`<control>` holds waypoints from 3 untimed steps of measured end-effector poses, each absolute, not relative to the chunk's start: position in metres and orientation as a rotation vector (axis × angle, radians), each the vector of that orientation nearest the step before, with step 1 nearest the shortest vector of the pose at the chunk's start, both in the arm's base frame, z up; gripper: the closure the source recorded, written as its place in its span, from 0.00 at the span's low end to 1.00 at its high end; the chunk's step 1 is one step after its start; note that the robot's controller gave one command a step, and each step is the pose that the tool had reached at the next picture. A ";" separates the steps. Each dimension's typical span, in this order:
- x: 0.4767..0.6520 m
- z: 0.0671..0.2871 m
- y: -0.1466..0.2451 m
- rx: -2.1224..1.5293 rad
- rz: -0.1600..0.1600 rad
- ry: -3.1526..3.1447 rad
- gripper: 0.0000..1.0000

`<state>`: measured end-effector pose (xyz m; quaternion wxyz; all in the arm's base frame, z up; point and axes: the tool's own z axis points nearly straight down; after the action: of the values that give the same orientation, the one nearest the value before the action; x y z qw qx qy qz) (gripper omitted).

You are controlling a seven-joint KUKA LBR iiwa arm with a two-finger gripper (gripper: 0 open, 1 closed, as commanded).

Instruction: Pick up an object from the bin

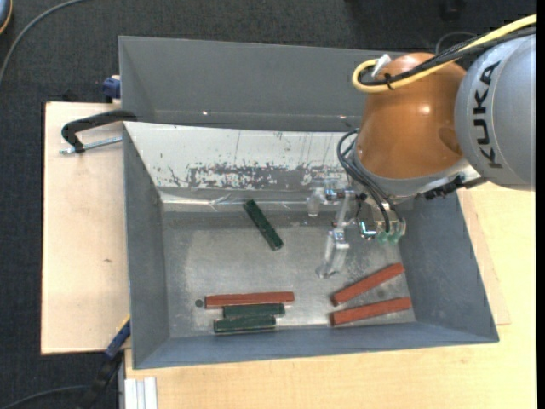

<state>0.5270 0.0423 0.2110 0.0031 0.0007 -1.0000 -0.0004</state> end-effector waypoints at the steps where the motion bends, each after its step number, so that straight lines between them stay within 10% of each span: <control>1: 0.594 0.114 0.045 -0.040 -0.003 -3.143 0.00; 2: 0.583 0.068 0.005 -0.116 0.001 -3.135 0.00; 3: 0.588 0.074 0.071 -0.483 -0.009 -3.109 0.00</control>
Offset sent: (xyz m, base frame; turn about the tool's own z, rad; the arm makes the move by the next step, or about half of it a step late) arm 0.0654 0.0016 -0.0933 0.0273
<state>0.5876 0.0712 0.0740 -0.0021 -0.1534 -0.9882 -0.0027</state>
